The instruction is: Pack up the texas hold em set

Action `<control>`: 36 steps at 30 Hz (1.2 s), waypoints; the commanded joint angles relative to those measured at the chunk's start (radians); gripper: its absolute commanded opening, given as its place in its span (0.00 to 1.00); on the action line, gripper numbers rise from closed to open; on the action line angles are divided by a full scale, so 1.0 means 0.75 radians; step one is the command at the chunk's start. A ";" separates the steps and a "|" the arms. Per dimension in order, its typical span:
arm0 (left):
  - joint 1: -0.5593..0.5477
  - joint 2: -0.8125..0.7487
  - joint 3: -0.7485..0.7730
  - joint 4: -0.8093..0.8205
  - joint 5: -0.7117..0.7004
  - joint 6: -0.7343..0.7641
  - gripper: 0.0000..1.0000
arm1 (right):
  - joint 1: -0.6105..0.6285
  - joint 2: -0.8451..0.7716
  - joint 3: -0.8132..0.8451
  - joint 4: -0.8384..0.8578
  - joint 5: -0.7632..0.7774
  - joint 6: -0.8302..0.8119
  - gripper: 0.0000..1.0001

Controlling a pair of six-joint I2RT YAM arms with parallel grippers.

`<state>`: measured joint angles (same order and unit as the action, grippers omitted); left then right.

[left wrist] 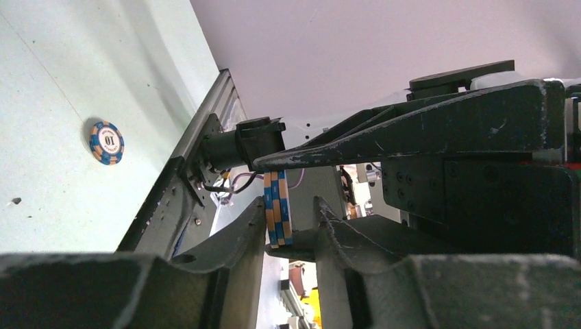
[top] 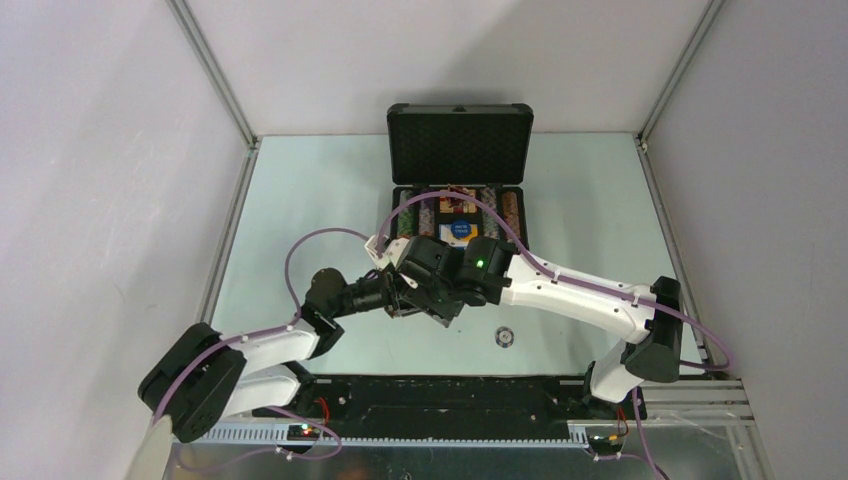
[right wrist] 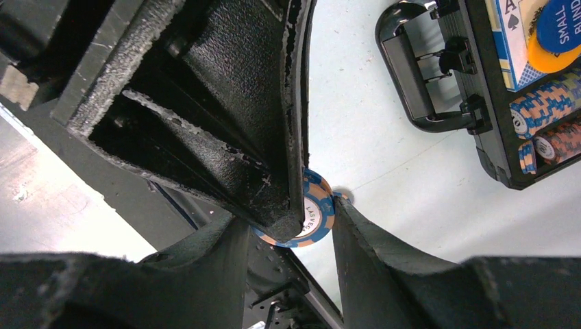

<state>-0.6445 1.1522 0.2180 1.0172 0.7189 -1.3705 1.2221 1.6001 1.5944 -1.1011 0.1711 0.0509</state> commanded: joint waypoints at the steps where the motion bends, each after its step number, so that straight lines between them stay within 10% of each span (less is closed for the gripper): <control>1: -0.030 0.017 0.037 0.081 0.072 -0.011 0.34 | 0.000 -0.004 0.066 0.112 0.058 -0.015 0.00; 36: -0.032 0.103 0.025 0.202 0.071 -0.040 0.00 | 0.017 0.006 0.114 0.081 0.059 -0.028 0.01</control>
<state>-0.6487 1.2240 0.2180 1.1210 0.7189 -1.4170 1.2297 1.6054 1.6169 -1.0969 0.1978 0.0399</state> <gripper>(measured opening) 0.186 0.478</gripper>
